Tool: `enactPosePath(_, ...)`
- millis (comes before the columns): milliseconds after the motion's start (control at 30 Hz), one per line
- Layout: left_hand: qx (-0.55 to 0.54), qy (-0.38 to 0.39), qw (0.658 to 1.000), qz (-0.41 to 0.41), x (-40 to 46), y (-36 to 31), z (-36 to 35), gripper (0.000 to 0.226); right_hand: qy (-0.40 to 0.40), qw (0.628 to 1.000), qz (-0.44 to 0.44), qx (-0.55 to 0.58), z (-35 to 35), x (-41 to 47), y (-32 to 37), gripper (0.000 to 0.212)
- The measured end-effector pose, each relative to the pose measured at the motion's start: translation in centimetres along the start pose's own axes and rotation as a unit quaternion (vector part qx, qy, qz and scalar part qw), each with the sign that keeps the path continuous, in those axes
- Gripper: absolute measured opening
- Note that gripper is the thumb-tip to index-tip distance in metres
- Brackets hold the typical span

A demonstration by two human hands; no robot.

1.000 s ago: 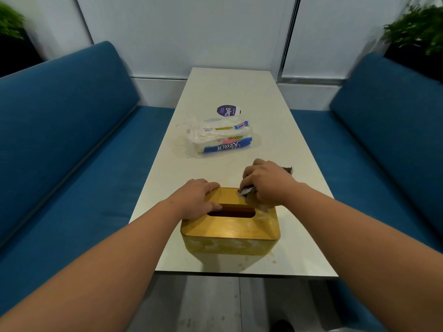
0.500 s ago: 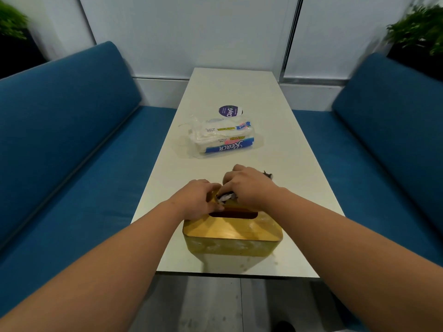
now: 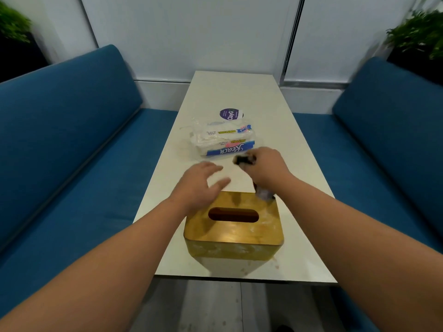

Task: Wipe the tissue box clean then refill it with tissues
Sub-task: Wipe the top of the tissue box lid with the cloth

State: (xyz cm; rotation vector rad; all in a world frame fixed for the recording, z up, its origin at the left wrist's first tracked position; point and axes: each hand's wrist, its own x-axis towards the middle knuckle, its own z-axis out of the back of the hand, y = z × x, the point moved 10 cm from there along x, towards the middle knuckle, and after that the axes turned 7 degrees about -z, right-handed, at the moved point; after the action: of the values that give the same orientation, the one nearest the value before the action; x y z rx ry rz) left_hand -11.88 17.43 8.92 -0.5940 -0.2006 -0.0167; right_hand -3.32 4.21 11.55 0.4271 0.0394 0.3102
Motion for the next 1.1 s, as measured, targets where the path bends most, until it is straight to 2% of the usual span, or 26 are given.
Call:
enactPosePath(33,-0.111,-0.062,0.992,0.008,0.2,-0.8,1.5,0.042,0.011,0.992,-0.043,0.117,0.7,0.0,0.0,0.036)
enactPosePath(67,-0.234,-0.079,0.969,0.020,0.6,-1.7,2.1,0.039,0.043,0.965,-0.085,0.244,0.7,-0.2,0.3,0.049)
enactPosePath(133,-0.384,-0.044,0.921,0.051,1.8,-3.6,1.3,0.039,0.139,0.854,-0.166,0.473,-0.8,-1.5,1.7,0.074)
enactPosePath(167,-0.394,-0.035,0.916,0.062,2.5,-4.3,1.2,0.037,0.171,0.804,-0.186,0.538,-1.3,-2.0,2.3,0.080)
enactPosePath(200,-0.366,-0.035,0.928,0.062,3.1,-4.7,1.1,0.033,0.185,0.785,-0.180,0.564,-1.3,-2.1,2.6,0.084)
enactPosePath(233,-0.313,-0.046,0.947,0.060,3.7,-4.5,1.4,0.033,0.190,0.782,-0.159,0.572,-1.0,-2.2,2.8,0.086)
enactPosePath(300,-0.220,-0.086,0.970,0.059,4.2,-3.4,2.4,0.041,0.190,0.794,-0.104,0.568,0.0,-2.3,1.8,0.078)
enactPosePath(333,-0.181,-0.084,0.979,0.051,4.2,-2.8,2.6,0.041,0.188,0.819,-0.087,0.535,0.2,-2.4,0.8,0.067)
enactPosePath(367,-0.110,-0.053,0.992,0.033,4.3,-2.5,2.5,0.040,0.175,0.873,-0.071,0.450,0.6,-2.6,-0.8,0.057)
enactPosePath(400,-0.015,0.008,1.000,0.002,4.2,-2.4,1.8,0.040,0.155,0.937,-0.061,0.306,0.4,-2.7,-2.8,0.052)
enactPosePath(433,0.076,0.082,0.993,-0.035,4.0,-2.4,0.7,0.038,0.142,0.976,-0.066,0.150,-0.2,-2.9,-5.0,0.060)
enactPosePath(467,0.140,0.148,0.976,-0.074,3.6,-2.6,-0.5,0.036,0.149,0.985,-0.082,0.040,-1.2,-3.4,-7.1,0.073)
enactPosePath(500,0.181,0.197,0.957,-0.110,3.0,-3.1,-1.6,0.035,0.170,0.980,-0.098,-0.012,-2.5,-4.1,-8.6,0.085)
enactPosePath(567,0.228,0.228,0.925,-0.200,2.2,-4.9,-3.6,0.037,0.204,0.973,-0.108,-0.007,-4.6,-5.2,-9.5,0.098)
enactPosePath(633,0.264,0.230,0.891,-0.290,1.2,-7.0,-5.8,0.039,0.200,0.975,-0.096,0.028,-5.4,-5.5,-9.1,0.097)
enactPosePath(700,0.295,0.213,0.870,-0.333,1.0,-7.5,-7.0,0.039,0.180,0.979,-0.085,0.046,-5.4,-5.5,-8.4,0.088)
enactPosePath(833,0.325,0.178,0.873,-0.316,2.2,-6.4,-6.4,0.038,0.173,0.976,-0.103,0.088,-5.9,-5.8,-8.5,0.069)
enactPosePath(967,0.314,0.200,0.850,-0.373,0.8,-7.9,-8.0,0.041,0.152,0.978,-0.096,0.108,-5.6,-5.7,-8.5,0.057)
enactPosePath(1100,0.331,0.178,0.872,-0.313,2.1,-6.7,-7.2,0.042,0.151,0.977,-0.098,0.115,-5.7,-5.7,-8.5,0.055)
